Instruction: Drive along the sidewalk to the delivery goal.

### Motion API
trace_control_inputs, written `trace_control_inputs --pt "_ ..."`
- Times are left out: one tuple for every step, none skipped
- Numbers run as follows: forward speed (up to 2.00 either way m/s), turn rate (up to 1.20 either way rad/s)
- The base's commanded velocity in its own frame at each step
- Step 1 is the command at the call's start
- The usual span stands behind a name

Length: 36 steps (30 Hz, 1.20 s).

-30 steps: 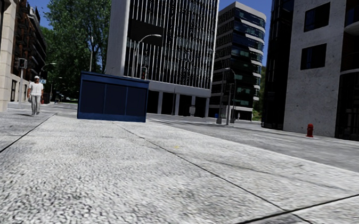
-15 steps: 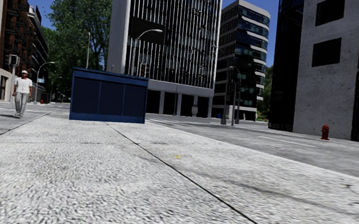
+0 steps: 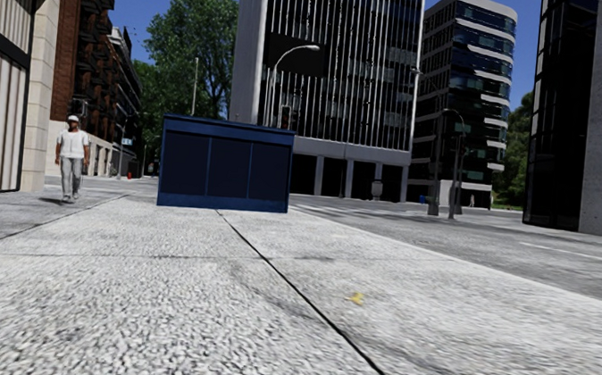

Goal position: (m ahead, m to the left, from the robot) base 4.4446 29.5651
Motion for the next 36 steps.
trace_control_inputs --pt "2.00 0.50" --pt "2.00 0.50" --pt "2.00 0.50" --pt "2.00 0.50" --pt "2.00 0.50" --pt "2.00 0.50" --pt "2.00 0.50" --pt "2.00 0.50" --pt "2.00 0.50" --pt "2.00 0.32" --pt "2.00 0.24" --pt "2.00 0.22" --pt "2.00 0.21" --pt "2.00 0.21" --pt "2.00 0.21" --pt "2.00 0.21" --pt "2.00 0.21" --pt "2.00 0.18" --pt "2.00 0.15" --pt "2.00 0.13" --pt "2.00 0.12" --pt "2.00 0.12" --pt "2.00 0.05" --pt "2.00 0.00" --pt "2.00 0.00" --pt "2.00 0.00" --pt "2.00 0.00" --pt "2.00 0.00" --pt "2.00 0.00" --pt "2.00 0.00" --pt "2.00 0.00" --pt "2.00 0.00" --pt "2.00 0.00" --pt "2.00 0.00" --pt "2.00 0.09" --pt "2.00 0.14"
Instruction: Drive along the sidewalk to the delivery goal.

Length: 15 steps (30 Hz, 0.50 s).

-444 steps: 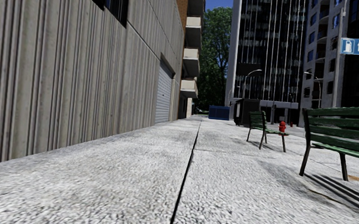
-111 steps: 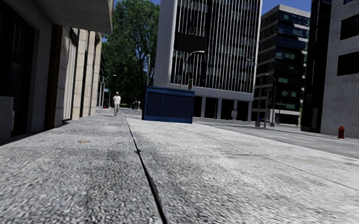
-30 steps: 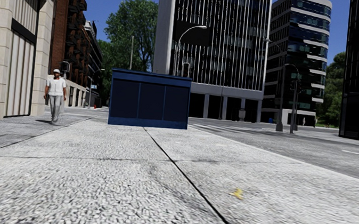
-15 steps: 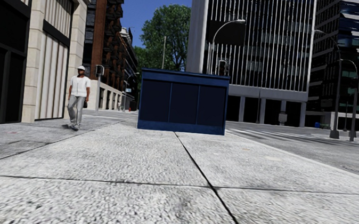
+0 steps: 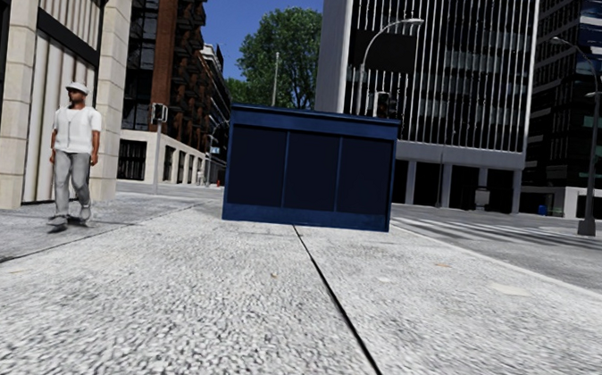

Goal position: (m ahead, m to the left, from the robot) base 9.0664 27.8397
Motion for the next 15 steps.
trace_control_inputs --pt "2.00 0.16" --pt "2.00 0.16" --pt "2.00 0.16" --pt "2.00 0.16" --pt "2.00 0.19" --pt "2.00 0.24" --pt "2.00 0.29" --pt "2.00 0.34" --pt "2.00 0.37" --pt "2.00 0.40" --pt "2.00 0.44" --pt "2.00 0.45" --pt "2.00 0.46" --pt "2.00 0.46" --pt "2.00 0.46"
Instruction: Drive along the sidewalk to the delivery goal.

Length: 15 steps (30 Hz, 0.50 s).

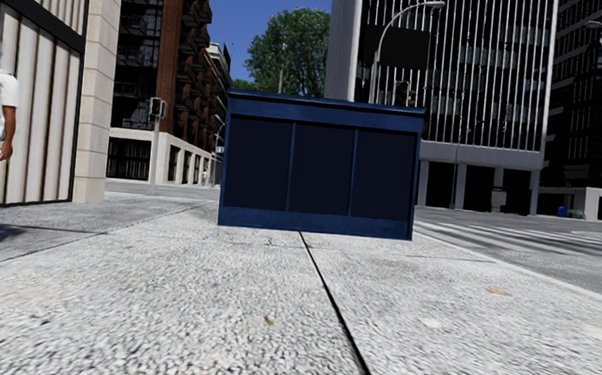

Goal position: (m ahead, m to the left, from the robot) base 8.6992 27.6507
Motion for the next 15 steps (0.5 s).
trace_control_inputs --pt "2.00 0.46" --pt "2.00 0.46" --pt "2.00 0.46" --pt "2.00 0.46" --pt "2.00 0.47" --pt "2.00 0.51" --pt "2.00 0.53" --pt "1.98 0.54" --pt "1.95 0.54" --pt "1.94 0.54" --pt "1.94 0.54" --pt "1.94 0.54" --pt "1.94 0.54" --pt "1.94 0.54" --pt "1.94 0.54"
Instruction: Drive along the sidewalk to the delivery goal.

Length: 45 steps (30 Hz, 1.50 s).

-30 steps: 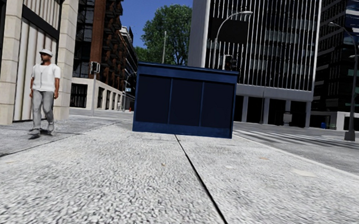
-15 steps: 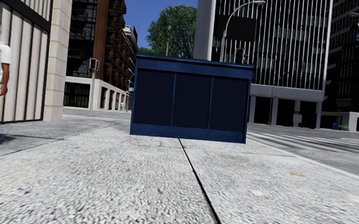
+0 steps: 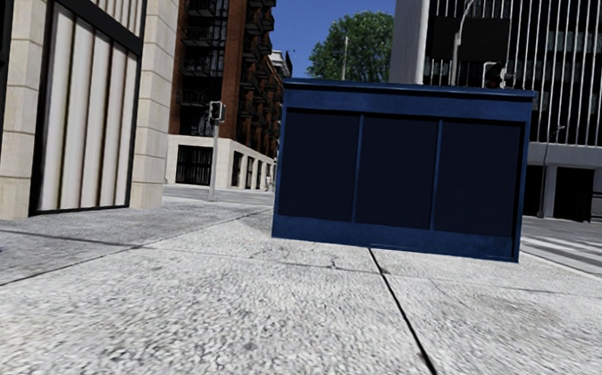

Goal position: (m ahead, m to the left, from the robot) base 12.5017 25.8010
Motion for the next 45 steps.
trace_control_inputs --pt "1.94 0.54" --pt "1.94 0.54" --pt "1.94 0.54" --pt "1.94 0.54" --pt "1.94 0.54" --pt "1.94 0.54" --pt "1.94 0.54" --pt "1.94 0.54" --pt "1.94 0.54" --pt "1.94 0.54" --pt "1.94 0.54" --pt "1.94 0.54" --pt "1.94 0.54" --pt "1.94 0.54" --pt "1.94 0.54" --pt "1.94 0.54" --pt "1.94 0.54" --pt "1.94 0.54" --pt "1.94 0.54" --pt "1.94 0.54" --pt "1.94 0.54" --pt "1.94 0.54" --pt "1.94 0.54" --pt "1.94 0.54" --pt "1.94 0.54" --pt "1.94 0.54" --pt "1.94 0.54" --pt "1.94 0.53" --pt "1.94 0.43" --pt "1.94 0.21" --pt "1.94 0.00" --pt "1.94 0.00" --pt "1.94 0.00" --pt "1.94 0.00" --pt "1.94 0.00" --pt "1.94 0.00" --pt "1.94 0.00" --pt "1.94 0.00" --pt "1.94 0.00" --pt "1.94 0.00" --pt "1.94 0.00" --pt "1.94 0.00" --pt "1.94 -0.11" --pt "1.94 -0.22" --pt "1.94 -0.26"
